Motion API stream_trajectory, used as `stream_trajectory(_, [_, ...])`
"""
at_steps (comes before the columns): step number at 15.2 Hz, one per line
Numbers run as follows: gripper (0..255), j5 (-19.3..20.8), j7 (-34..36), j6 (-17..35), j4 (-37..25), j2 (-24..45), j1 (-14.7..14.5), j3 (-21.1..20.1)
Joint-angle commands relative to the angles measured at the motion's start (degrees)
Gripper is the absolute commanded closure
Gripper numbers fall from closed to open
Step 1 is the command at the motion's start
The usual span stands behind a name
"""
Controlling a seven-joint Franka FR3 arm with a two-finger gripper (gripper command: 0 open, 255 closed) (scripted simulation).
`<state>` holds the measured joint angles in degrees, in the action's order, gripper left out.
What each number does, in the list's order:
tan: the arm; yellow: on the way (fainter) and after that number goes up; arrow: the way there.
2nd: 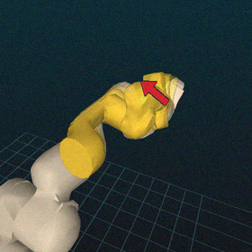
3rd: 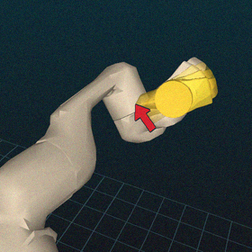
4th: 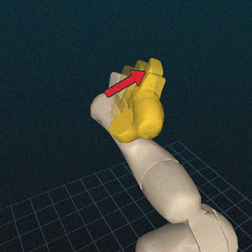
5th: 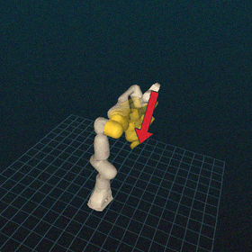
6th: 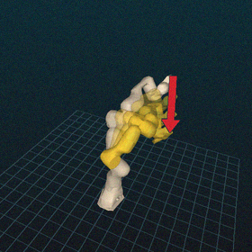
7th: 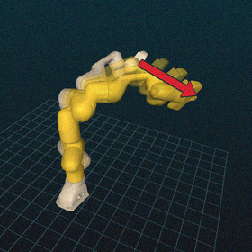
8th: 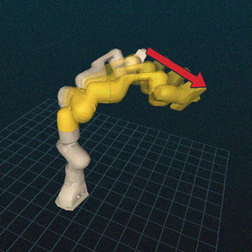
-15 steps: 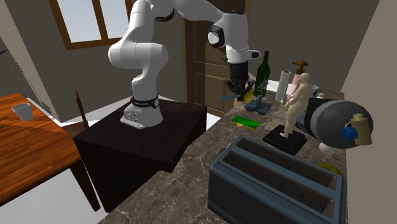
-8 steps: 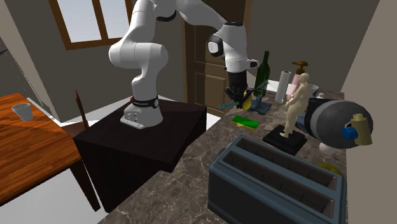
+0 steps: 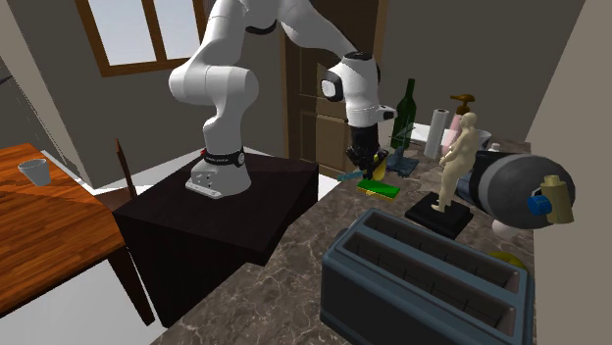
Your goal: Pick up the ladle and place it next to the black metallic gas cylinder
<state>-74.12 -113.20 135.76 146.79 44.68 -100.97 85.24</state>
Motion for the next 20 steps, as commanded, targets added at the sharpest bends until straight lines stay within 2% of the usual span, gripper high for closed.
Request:
stream_trajectory(1, [255, -1.8, -1.1, 1.1, -0.3, 0.0, 1.9, -2.6])
stream_trajectory(12, [255, -12.6, -7.7, 4.5, -2.9, 2.8, 11.5, -15.7])
stream_trajectory(20, [255, -20.5, -12.2, 5.3, -5.7, 7.0, 17.2, -23.4])
